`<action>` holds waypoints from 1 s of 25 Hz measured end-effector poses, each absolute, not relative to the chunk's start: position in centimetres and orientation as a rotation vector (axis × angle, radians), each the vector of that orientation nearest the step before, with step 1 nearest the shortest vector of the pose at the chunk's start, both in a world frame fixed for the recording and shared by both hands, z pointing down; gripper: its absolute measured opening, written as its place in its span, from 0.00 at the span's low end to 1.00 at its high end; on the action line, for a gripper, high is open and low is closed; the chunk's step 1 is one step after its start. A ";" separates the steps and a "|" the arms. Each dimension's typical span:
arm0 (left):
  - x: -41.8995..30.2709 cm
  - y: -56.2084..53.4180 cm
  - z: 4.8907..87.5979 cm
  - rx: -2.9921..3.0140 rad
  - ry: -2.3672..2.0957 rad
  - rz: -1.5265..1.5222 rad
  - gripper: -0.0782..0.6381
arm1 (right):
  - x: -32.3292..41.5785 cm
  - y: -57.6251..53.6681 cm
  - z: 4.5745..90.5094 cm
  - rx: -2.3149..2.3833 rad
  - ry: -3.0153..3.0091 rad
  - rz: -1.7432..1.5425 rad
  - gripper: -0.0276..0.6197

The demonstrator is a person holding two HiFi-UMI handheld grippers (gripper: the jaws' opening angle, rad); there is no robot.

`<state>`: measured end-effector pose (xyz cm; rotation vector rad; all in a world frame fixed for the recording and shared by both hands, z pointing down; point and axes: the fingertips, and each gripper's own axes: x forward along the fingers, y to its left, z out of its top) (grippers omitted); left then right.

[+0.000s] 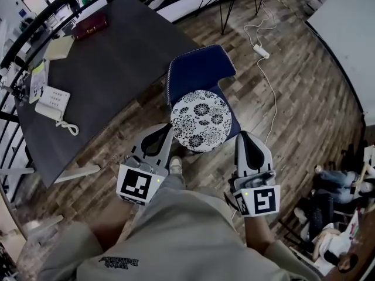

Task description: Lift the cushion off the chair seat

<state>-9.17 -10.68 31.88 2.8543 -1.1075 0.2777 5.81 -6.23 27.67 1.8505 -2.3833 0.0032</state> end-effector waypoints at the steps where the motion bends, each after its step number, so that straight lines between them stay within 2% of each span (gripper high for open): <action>1: -9.2 -11.1 31.8 2.861 -1.100 0.273 0.11 | 5.7 -6.7 27.4 1.856 -2.379 -0.004 0.05; 11: -9.0 -13.2 29.8 2.873 -1.101 0.155 0.11 | 3.8 -8.8 26.5 1.817 -2.405 -0.048 0.05; 25: -6.8 -13.6 30.5 2.851 -1.179 0.220 0.11 | 5.4 -10.0 28.6 1.684 -2.450 0.023 0.05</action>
